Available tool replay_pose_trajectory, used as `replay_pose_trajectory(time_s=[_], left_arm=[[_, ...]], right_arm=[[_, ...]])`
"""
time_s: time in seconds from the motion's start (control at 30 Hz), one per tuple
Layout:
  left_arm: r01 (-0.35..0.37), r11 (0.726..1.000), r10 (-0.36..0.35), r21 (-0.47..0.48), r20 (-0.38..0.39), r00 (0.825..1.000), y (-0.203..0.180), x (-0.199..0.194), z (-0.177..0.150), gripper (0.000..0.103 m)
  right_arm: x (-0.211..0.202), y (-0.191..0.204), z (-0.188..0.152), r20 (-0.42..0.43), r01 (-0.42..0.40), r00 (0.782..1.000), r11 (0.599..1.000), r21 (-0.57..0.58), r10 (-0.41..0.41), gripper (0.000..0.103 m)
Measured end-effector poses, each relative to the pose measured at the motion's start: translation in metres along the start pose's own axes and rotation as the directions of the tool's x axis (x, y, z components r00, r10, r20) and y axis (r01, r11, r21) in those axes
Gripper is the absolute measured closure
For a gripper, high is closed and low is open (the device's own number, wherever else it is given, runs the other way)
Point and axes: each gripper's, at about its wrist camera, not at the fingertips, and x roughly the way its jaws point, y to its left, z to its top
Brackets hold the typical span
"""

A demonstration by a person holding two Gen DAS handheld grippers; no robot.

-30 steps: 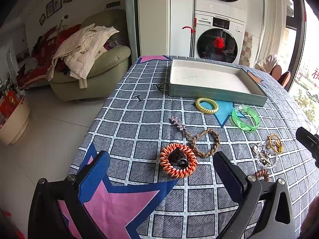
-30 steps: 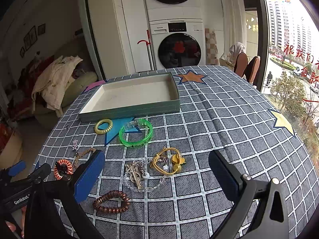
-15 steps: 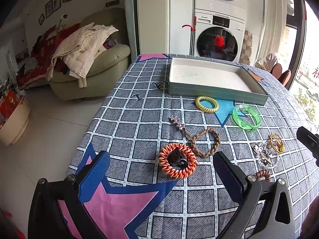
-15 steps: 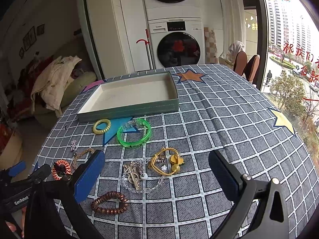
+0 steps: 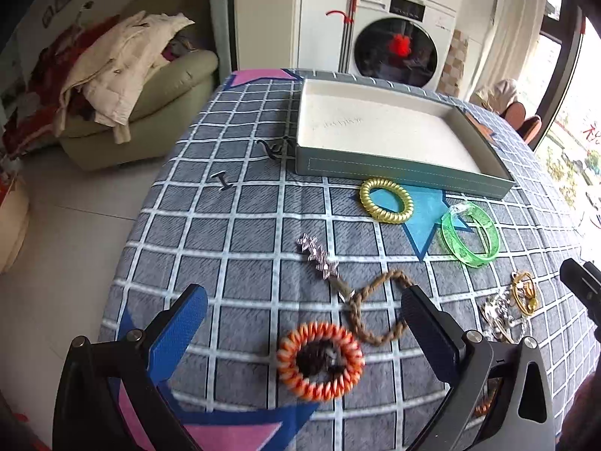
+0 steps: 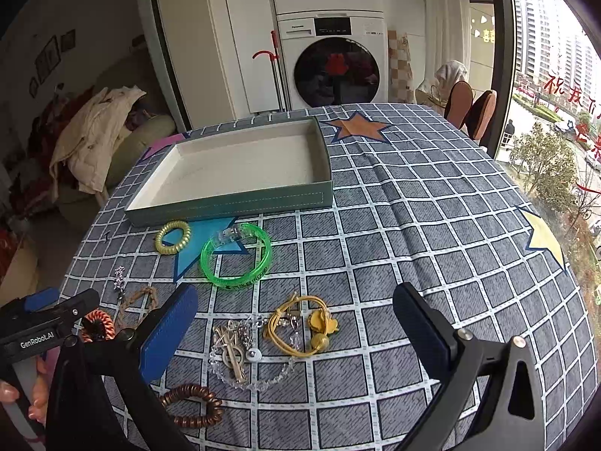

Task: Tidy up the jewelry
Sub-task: 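Grasp the silver star hairpin with the left tool while the right tool grasps the green bangle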

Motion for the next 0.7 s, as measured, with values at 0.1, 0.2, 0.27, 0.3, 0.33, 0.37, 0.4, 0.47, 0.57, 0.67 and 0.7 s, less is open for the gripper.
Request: replay_pose_trajectory(time_s=[0.1,0.2,0.27,0.3,0.33,0.37,0.4,0.47,0.57,0.67,0.7], left_arm=[[0.010,1.000,-0.009,0.015,-0.047,0.999,-0.004,0.017,0.012,0.000],[0.033,0.999,-0.033,0.003,-0.098,0.995,-0.006,0.033,0.017,0.000],[0.040,0.999,-0.040,-0.007,-0.128,0.991,-0.005,0.041,0.018,0.004],[0.043,0.999,-0.044,-0.007,-0.142,0.989,-0.005,0.044,0.018,0.008],[0.048,0.999,-0.048,-0.008,-0.162,0.986,-0.006,0.048,0.016,0.010],[0.048,0.999,-0.050,-0.012,-0.176,0.983,-0.006,0.051,0.015,0.011],[0.040,0.999,-0.040,-0.008,-0.169,0.985,-0.007,0.051,0.015,0.011],[0.025,1.000,-0.023,0.011,-0.168,0.985,-0.010,0.052,0.014,0.016],[-0.001,0.999,0.008,0.042,-0.163,0.987,-0.015,0.053,0.015,0.023],[-0.001,0.998,0.012,0.070,-0.152,0.988,-0.020,0.051,0.017,0.045],[0.000,0.996,0.013,0.087,-0.144,0.990,-0.023,0.050,0.018,0.061]], right_arm=[[0.016,0.002,0.012,-0.039,-0.006,0.999,1.000,-0.014,0.006,0.000],[0.036,0.002,0.023,-0.089,-0.012,0.996,1.000,-0.016,0.011,0.000],[0.052,0.003,0.027,-0.126,-0.014,0.992,1.000,-0.010,0.013,0.000],[0.060,0.004,0.029,-0.144,-0.016,0.990,1.000,-0.012,0.014,0.000],[0.066,0.005,0.030,-0.159,-0.015,0.987,1.000,-0.015,0.012,0.002],[0.074,0.008,0.030,-0.178,-0.015,0.984,1.000,-0.022,0.011,0.004],[0.080,0.010,0.030,-0.196,-0.018,0.980,0.999,-0.029,0.012,0.008],[0.092,0.016,0.030,-0.226,-0.025,0.974,0.999,-0.043,0.015,0.012],[0.106,0.024,0.028,-0.269,-0.023,0.963,0.997,-0.069,0.003,0.029],[0.108,0.033,0.025,-0.265,0.011,0.963,0.992,-0.126,-0.044,0.038],[0.109,0.036,0.025,-0.265,0.018,0.963,0.989,-0.144,-0.056,0.044]])
